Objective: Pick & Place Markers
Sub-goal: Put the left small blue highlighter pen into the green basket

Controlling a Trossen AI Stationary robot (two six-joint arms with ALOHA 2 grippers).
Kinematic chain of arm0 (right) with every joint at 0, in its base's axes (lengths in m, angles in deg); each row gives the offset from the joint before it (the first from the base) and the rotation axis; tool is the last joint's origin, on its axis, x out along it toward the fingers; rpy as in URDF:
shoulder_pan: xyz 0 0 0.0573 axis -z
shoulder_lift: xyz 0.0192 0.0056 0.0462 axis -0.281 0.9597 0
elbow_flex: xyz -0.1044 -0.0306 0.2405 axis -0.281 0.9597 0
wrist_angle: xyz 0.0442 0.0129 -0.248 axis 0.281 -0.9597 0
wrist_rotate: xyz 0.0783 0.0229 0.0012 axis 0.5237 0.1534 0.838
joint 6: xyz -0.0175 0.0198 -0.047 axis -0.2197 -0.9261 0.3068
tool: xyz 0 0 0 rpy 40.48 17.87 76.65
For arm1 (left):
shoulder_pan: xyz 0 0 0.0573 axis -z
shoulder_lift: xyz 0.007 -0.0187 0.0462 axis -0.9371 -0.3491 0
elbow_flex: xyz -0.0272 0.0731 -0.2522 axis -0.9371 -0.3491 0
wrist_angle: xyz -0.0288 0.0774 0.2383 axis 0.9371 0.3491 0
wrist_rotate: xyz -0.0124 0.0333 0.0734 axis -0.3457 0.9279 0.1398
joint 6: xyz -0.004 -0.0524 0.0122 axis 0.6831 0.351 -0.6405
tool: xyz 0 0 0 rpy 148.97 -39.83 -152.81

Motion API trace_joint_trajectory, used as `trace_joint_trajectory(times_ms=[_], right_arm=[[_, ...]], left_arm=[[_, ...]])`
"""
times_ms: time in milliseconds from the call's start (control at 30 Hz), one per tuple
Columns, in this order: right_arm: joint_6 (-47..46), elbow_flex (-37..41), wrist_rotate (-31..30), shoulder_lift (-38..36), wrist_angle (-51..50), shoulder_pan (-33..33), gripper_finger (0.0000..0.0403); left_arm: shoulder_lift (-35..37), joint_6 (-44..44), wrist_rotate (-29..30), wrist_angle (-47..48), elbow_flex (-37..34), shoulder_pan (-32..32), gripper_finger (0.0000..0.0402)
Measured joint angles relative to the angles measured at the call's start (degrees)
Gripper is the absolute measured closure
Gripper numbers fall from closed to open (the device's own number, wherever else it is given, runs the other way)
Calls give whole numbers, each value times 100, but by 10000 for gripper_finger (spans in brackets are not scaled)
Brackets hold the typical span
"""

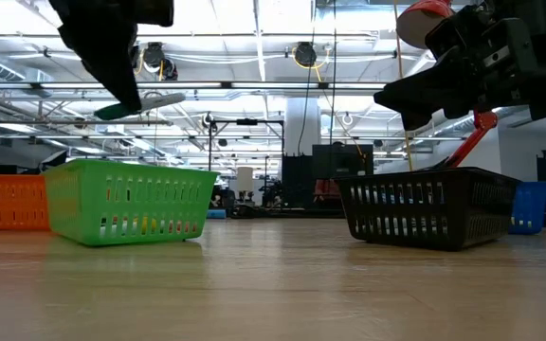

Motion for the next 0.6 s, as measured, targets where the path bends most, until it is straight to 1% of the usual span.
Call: trace_joint_trajectory(times_ms=[100, 200, 300, 433, 600], right_arm=[[0, 0, -2, 0, 0, -2, 310], [-2, 0, 0, 0, 0, 0, 310], [-1, 0, 0, 0, 0, -2, 310], [0, 0, 0, 0, 0, -2, 310], [0, 0, 0, -1, 0, -1, 310]], left_arm=[[0, -408, -349, -486, -158, -63, 363], [0, -596, -492, -746, -316, -90, 363], [0, -768, -526, -893, -475, -81, 363], [-2, -1205, -544, -1058, -704, 37, 359], [-2, -1157, -641, -1147, -728, 54, 363]])
